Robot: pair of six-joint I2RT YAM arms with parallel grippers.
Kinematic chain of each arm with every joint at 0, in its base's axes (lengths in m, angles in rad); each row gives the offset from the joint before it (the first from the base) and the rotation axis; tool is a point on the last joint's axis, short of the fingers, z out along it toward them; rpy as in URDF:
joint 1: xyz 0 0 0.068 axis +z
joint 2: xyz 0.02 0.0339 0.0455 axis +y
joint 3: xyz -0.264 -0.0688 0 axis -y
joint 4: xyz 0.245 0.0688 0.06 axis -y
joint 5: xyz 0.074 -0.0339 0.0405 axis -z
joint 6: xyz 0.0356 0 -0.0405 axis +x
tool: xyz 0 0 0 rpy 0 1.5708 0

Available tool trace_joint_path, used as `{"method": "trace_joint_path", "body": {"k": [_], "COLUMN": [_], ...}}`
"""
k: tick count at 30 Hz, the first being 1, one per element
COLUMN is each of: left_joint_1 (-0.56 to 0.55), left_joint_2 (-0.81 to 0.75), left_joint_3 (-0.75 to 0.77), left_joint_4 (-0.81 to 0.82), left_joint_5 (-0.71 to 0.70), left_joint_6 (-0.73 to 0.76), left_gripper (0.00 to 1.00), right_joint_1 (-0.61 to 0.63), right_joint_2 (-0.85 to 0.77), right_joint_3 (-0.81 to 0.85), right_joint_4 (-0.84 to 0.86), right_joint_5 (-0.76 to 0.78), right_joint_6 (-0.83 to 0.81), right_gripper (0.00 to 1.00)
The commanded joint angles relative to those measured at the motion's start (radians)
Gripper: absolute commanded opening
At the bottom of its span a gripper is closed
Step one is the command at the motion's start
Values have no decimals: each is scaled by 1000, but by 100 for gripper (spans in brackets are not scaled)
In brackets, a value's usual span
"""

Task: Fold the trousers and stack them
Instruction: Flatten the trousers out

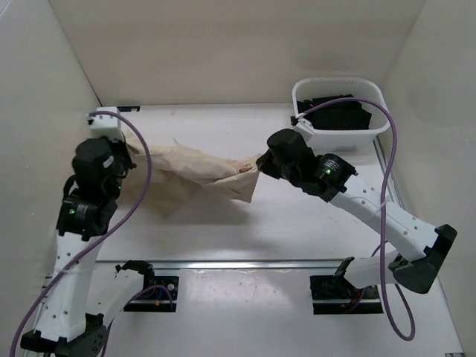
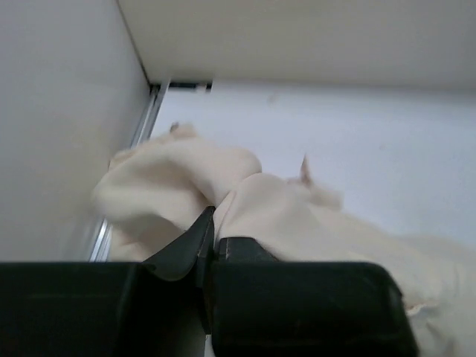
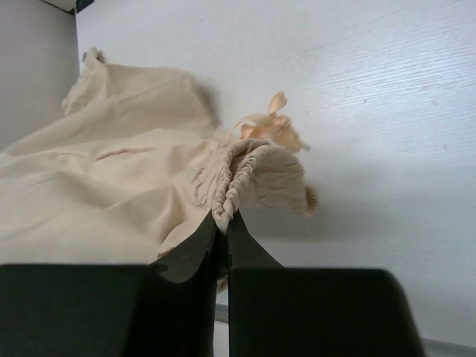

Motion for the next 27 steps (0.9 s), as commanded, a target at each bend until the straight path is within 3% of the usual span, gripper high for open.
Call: {"method": "trace_joint_path", "body": {"k": [1, 5, 8, 10, 13, 14, 16, 18, 19, 20, 22, 27], "left_joint_1": [-7, -7, -84, -122, -146, -136, -96, -48, -37, -37, -37, -82], "left_joint_2": [102, 295, 504, 612, 836, 941, 997, 956, 918, 870, 704, 458], "left_joint_3": [90, 150, 222, 271, 378, 421, 557, 610, 601, 575, 486, -10], "left_joint_4": [-71, -71, -71, -71, -71, -80, -131, -172, -184, -184, -216, -379], "left_joint_5": [76, 272, 302, 266, 146, 100, 27, 59, 96, 96, 119, 173], "left_joint_6": [-3, -3, -3, -3, -3, -3, -3, -3, -3, -3, -3, -3], "left_gripper": [14, 16, 33, 41, 44, 51, 61, 77, 92, 96, 100, 100], "right_joint_1": [54, 54, 40, 13, -10, -21, -41, -75, -88, -116, -145, -207], "right_joint_2": [26, -66, -152, -194, -203, -203, -194, -194, -203, -203, -226, -247], "right_joint_3": [55, 28, -20, -32, -32, -17, 1, 11, 11, 11, 1, -54], "right_joint_4": [-167, -285, -345, -362, -400, -411, -453, -463, -463, -463, -463, -452], "right_joint_5": [212, 322, 362, 373, 373, 385, 401, 412, 424, 424, 424, 412], "right_joint_6": [75, 132, 153, 164, 164, 155, 155, 143, 127, 127, 92, 76], "right_gripper": [0, 0, 0, 0, 0, 0, 0, 0, 0, 0, 0, 0]}}
